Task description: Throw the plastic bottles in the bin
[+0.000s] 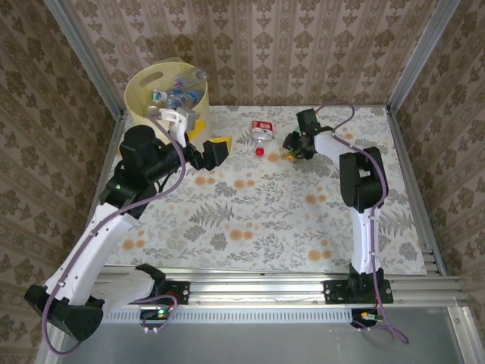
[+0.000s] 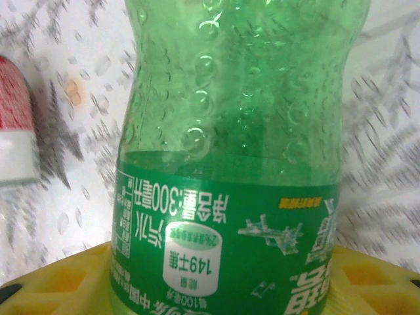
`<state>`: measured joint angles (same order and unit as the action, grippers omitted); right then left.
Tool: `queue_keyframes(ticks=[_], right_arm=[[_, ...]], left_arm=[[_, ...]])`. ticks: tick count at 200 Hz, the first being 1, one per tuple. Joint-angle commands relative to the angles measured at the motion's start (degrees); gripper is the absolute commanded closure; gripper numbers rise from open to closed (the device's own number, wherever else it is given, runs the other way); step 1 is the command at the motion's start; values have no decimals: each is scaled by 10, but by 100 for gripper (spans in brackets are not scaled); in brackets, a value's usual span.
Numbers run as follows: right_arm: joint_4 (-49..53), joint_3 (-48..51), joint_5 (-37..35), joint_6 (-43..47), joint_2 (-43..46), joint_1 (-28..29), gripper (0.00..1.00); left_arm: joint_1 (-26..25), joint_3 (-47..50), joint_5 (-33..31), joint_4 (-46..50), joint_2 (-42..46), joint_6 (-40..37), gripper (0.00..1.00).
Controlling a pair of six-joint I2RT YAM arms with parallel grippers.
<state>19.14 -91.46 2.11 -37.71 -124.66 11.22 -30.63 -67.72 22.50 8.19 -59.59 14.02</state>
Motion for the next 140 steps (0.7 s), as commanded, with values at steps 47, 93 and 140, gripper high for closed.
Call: queue_keyframes(ticks=[47,93,140], right_arm=[[-98,214,9,12,220,7,73],[-147,334,38,44,395,26,73],[-189,402,70,104,551,105,72]], left_arm=[[-24,9,14,-114,-78,129,0],[-47,-25,-5,-104,-157,166,0],[-69,-90,12,-107,-245,199,0]])
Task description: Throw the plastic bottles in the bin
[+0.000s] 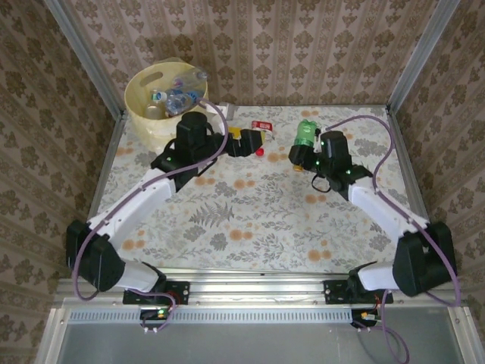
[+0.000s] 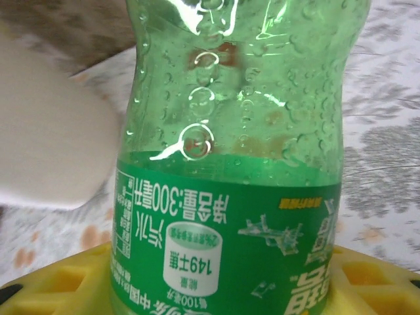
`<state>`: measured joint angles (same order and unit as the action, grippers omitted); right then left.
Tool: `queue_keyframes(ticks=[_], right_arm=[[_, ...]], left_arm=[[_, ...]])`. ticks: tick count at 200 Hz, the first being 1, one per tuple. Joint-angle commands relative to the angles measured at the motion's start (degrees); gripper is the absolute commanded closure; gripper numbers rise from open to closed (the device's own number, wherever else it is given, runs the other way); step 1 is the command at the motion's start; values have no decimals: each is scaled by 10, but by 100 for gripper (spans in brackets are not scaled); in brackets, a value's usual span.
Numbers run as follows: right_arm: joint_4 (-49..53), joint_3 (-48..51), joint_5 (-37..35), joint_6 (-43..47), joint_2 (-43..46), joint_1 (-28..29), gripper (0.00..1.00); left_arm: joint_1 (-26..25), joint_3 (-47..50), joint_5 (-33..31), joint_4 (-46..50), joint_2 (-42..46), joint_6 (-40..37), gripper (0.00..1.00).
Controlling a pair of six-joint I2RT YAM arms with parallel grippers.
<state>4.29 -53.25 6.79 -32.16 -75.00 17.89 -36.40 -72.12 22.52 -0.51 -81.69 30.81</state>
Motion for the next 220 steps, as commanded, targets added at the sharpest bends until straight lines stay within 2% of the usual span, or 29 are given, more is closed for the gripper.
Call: queue_keyframes(ticks=[1,50,136,154,180,194,207,220], right_arm=[[-40,20,24,49,56,41,72],[-34,36,18,95,130,124,72],[-24,7,43,125,102,163,72],[-30,7,43,128,105,170,71],[-19,5,36,134,102,172,71],[-21,6,38,135,105,173,69],[-19,4,33,136,107,172,63],[-16,2,27,137,111,172,50]], left_arm=[[-12,-47,12,-20,-25,32,0],[-17,-86,31,-9,-81,67,0],[-39,-78,93,-37,-111,111,5],[-38,-73,89,-27,-110,108,13],[-31,-75,96,-28,-107,108,36],[-26,-78,102,-26,-103,105,44],[-19,-78,101,-16,-93,98,51],[-6,-74,99,-8,-77,91,53]])
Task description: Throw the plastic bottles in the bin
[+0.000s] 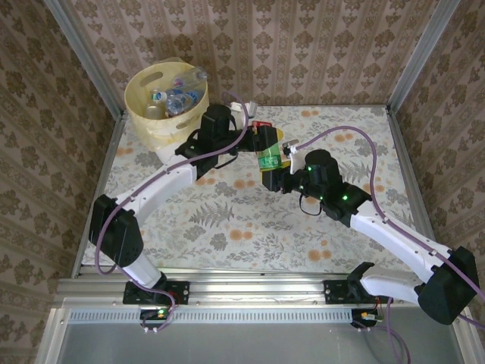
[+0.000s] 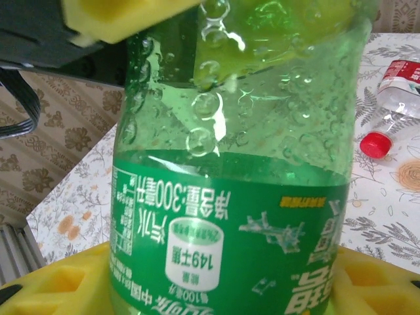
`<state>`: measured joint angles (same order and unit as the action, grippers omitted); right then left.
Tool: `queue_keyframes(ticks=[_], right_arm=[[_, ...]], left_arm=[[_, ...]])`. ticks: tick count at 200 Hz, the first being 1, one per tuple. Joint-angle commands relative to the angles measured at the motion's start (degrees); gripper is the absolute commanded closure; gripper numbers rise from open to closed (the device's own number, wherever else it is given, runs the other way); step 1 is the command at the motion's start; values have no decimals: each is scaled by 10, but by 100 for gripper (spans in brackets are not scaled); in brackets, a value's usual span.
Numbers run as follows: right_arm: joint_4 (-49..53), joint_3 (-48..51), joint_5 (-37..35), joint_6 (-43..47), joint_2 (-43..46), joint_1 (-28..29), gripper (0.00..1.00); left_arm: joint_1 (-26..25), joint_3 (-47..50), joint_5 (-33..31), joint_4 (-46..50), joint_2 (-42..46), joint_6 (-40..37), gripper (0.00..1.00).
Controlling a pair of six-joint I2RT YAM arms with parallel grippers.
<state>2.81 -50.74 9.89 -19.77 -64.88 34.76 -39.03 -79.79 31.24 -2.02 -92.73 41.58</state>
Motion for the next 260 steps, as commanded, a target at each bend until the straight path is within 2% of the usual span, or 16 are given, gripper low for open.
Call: queue_keyframes(ticks=[1,17,26,45,59,79,99,124,150,186,210,260], right_arm=[[-2,-23,-4,13,10,3,50],[0,-23,-8,16,17,3,30],[2,-23,-13,16,21,3,22],[10,-22,-26,21,28,3,10],[18,-21,-35,23,33,2,6],[30,-18,-50,28,39,2,3],[42,-17,-55,30,40,0,3],[46,-12,-56,30,41,-4,3],[54,-9,-56,31,44,-5,3],[66,-5,-64,41,58,-8,2],[66,5,-69,43,70,-11,2],[62,12,-71,44,75,-16,2]], left_arm=[[22,3,12,8,35,-18,53],[43,7,2,29,65,-36,53],[57,3,-6,54,84,-51,54],[94,-14,-27,116,129,-95,54],[124,-39,-60,184,164,-141,54],[185,-83,-111,259,211,-207,54],[241,-124,-148,290,252,-255,55],[289,-161,-196,287,291,-322,55],[334,-159,-244,249,316,-376,55],[369,-148,-274,199,320,-439,55],[373,-104,-268,120,336,-462,56],[379,-26,-243,-36,359,-449,56]])
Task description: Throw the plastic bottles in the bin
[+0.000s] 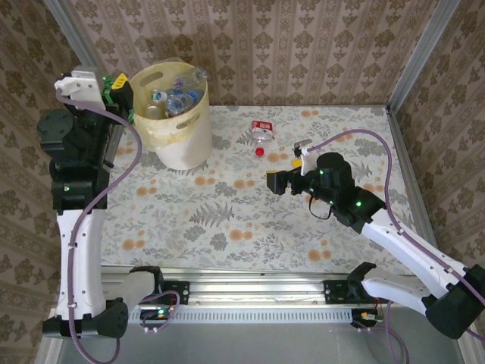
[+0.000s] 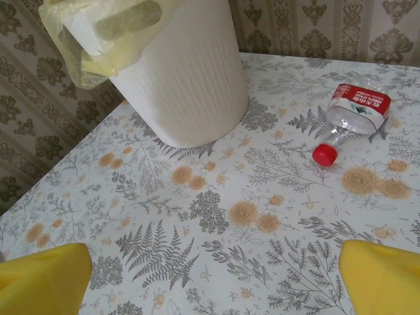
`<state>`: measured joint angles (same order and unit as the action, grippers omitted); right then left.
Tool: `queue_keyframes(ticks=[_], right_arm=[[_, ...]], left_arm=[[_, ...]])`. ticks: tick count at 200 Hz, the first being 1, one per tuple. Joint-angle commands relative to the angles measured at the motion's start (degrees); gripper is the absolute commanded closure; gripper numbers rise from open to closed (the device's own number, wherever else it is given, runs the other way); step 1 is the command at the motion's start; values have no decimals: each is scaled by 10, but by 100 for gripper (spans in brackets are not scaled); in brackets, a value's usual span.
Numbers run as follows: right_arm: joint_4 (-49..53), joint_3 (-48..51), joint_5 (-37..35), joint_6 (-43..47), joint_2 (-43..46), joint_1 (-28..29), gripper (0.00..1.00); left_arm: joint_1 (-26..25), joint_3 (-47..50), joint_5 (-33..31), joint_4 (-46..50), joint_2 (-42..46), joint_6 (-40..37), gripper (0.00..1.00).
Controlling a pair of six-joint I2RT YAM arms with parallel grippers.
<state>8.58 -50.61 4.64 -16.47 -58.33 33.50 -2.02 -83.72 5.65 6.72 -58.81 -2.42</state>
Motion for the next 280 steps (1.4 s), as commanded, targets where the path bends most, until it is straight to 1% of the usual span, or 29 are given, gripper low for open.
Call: queue_keyframes(ticks=[1,30,84,117,150,178,186,199,204,213,217,227,230,235,245,250,280], right_arm=[[5,10,-18,11,10,-3,2],[4,11,-20,14,10,-6,2],[-1,15,-20,18,8,-17,2],[-1,16,-17,19,5,-23,2],[-1,16,-13,22,3,-31,2],[1,15,-7,23,3,-39,2],[1,16,-5,22,3,-42,2],[1,16,0,22,2,-46,2],[2,16,1,21,1,-48,2],[3,16,5,20,1,-51,2],[4,17,6,20,2,-52,2],[5,17,8,18,3,-55,2],[6,18,9,17,4,-55,2],[8,17,12,17,4,-56,2],[10,18,14,16,8,-58,2],[12,18,16,15,10,-59,2],[17,22,14,13,23,-61,1]], left_arm=[[9,14,13,-125,20,-8,56],[17,26,21,-177,13,-1,56],[30,60,9,-315,-1,30,57],[33,52,12,-339,-25,44,57],[34,40,23,-325,-59,51,57],[37,-8,43,-248,-122,45,54],[39,-39,47,-201,-153,43,52],[41,-107,63,-97,-217,26,51],[40,-125,66,-66,-240,16,48],[37,-156,65,-14,-274,1,40],[36,-173,63,12,-291,-3,34],[36,-220,58,78,-330,-3,11],[35,-234,56,102,-343,-4,6],[35,-266,52,139,-362,-6,1],[33,-316,45,197,-389,-3,0],[31,-334,45,210,-393,-2,0],[6,-397,25,221,-361,3,0]])
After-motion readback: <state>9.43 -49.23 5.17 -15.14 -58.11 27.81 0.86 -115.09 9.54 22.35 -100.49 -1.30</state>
